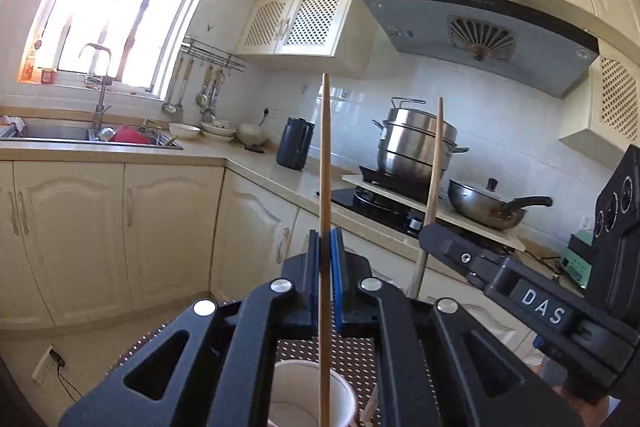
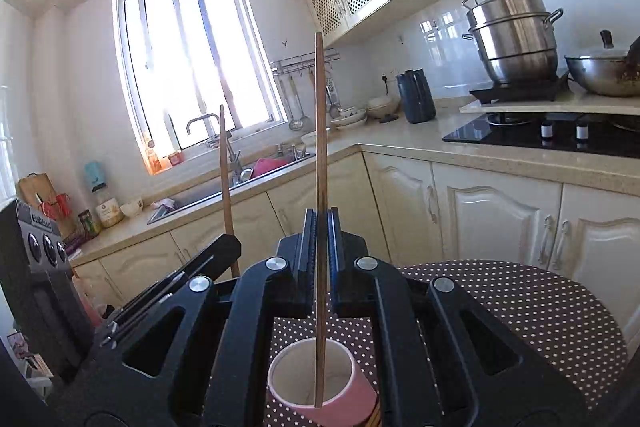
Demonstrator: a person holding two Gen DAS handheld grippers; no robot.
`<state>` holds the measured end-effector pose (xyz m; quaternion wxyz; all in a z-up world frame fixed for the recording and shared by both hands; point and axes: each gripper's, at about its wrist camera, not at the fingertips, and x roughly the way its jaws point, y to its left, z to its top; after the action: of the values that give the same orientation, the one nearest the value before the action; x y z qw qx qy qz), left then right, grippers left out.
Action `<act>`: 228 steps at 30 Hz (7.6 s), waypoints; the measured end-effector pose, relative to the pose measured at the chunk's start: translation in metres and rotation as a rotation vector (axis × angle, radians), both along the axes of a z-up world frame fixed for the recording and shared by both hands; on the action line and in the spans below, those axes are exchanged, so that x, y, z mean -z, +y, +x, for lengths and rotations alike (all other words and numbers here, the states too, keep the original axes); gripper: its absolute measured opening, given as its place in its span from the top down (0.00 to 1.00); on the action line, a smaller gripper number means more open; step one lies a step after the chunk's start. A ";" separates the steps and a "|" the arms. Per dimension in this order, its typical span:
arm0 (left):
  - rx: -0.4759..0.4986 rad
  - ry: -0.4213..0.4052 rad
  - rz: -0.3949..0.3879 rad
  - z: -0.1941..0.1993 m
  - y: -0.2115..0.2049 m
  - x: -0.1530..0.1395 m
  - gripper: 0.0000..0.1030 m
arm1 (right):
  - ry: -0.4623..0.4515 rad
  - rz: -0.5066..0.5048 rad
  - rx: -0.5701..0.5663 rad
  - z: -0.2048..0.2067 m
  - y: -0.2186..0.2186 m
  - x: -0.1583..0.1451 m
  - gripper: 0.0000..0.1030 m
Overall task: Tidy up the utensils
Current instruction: 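Lift both held chopsticks upright and carry them over the pink cup, then lower both chopsticks into the pink cup and open both tools, then move both tools back down to the chopstick pile, then close the left tool on a chopstick while the right tool grasps another, then lift both chopsticks upright and carry them over the pink cup, then lower both chopsticks into the pink cup and open both tools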
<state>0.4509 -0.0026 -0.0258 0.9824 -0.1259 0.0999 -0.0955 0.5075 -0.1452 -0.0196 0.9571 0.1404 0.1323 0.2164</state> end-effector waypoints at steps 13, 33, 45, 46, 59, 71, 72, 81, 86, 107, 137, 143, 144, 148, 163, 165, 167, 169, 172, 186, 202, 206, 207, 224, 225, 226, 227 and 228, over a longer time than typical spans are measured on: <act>-0.035 0.070 0.008 0.025 0.012 0.050 0.94 | -0.014 -0.101 -0.023 0.005 0.019 0.038 0.94; -0.008 0.152 0.088 -0.023 0.016 0.080 0.94 | 0.027 -0.269 -0.053 -0.044 0.032 0.073 0.94; -0.010 0.187 0.132 -0.045 0.017 0.076 0.64 | 0.071 -0.247 -0.045 -0.054 0.033 0.076 0.93; -0.010 0.190 0.129 -0.047 0.018 0.075 0.61 | 0.071 -0.246 -0.043 -0.056 0.033 0.075 0.92; -0.012 0.189 0.105 -0.085 0.030 0.057 0.42 | 0.050 -0.243 -0.001 -0.087 0.020 0.052 0.57; 0.152 0.465 0.190 -0.083 0.002 0.086 0.40 | 0.222 -0.297 0.010 -0.108 -0.011 0.072 0.55; 0.160 0.488 0.199 -0.081 -0.001 0.090 0.40 | 0.251 -0.304 0.011 -0.108 -0.015 0.077 0.54; 0.175 0.778 0.316 -0.061 -0.026 0.141 0.40 | 0.556 -0.336 -0.014 -0.099 -0.036 0.128 0.53; 0.145 0.856 0.383 -0.056 -0.037 0.161 0.40 | 0.650 -0.357 -0.030 -0.096 -0.039 0.147 0.53; 0.112 0.894 0.454 -0.030 -0.070 0.171 0.42 | 0.771 -0.425 -0.051 -0.066 -0.038 0.169 0.53; 0.151 0.951 0.419 0.018 -0.073 0.171 0.89 | 0.920 -0.666 -0.077 0.005 0.010 0.181 0.74; 0.178 0.944 0.425 0.018 -0.082 0.169 0.94 | 0.931 -0.663 -0.090 0.014 0.017 0.182 0.93; 0.181 0.944 0.419 0.017 -0.082 0.169 0.94 | 0.932 -0.647 -0.091 0.015 0.013 0.182 0.94; 0.208 0.934 0.373 0.010 -0.079 0.168 0.95 | 0.920 -0.611 -0.077 0.011 0.002 0.181 0.94; 0.295 0.641 0.220 -0.062 -0.057 0.103 0.95 | 0.701 -0.309 -0.091 -0.053 -0.070 0.130 0.94; 0.299 0.583 0.203 -0.068 -0.055 0.089 0.95 | 0.652 -0.267 -0.097 -0.059 -0.075 0.117 0.94; 0.295 0.517 0.182 -0.081 -0.054 0.075 0.95 | 0.591 -0.223 -0.102 -0.063 -0.069 0.099 0.94; 0.294 0.460 0.147 -0.088 -0.046 0.062 0.95 | 0.529 -0.184 -0.109 -0.070 -0.068 0.084 0.94; 0.275 0.395 0.108 -0.090 -0.040 0.041 0.95 | 0.445 -0.136 -0.122 -0.077 -0.070 0.066 0.94; 0.169 0.108 -0.005 -0.062 -0.008 -0.011 0.94 | 0.082 -0.031 -0.106 -0.061 0.000 0.004 0.94; -0.008 0.009 -0.090 0.015 0.016 0.006 0.94 | -0.102 0.037 -0.007 -0.002 0.017 0.015 0.94; -0.031 0.019 -0.102 0.030 0.021 0.020 0.94 | -0.102 0.019 0.001 0.009 0.018 0.025 0.94; -0.030 0.024 -0.101 0.032 0.021 0.024 0.94 | -0.099 0.014 -0.001 0.010 0.019 0.028 0.94; -0.040 0.068 -0.020 0.004 0.023 0.055 0.94 | -0.086 -0.137 -0.053 -0.032 0.030 0.048 0.94; -0.040 0.067 -0.015 0.000 0.023 0.055 0.94 | -0.086 -0.145 -0.053 -0.035 0.030 0.049 0.94; -0.040 0.066 -0.011 -0.003 0.023 0.055 0.94 | -0.081 -0.152 -0.054 -0.038 0.029 0.051 0.94; -0.037 0.068 -0.007 -0.006 0.022 0.056 0.94 | -0.076 -0.154 -0.054 -0.039 0.029 0.052 0.94; -0.035 0.072 -0.001 -0.009 0.022 0.057 0.94 | -0.069 -0.159 -0.051 -0.041 0.029 0.054 0.94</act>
<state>0.4414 0.0196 -0.0825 0.9796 -0.1315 0.1331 -0.0737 0.4661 -0.1160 -0.0734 0.9634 0.0530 0.1194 0.2341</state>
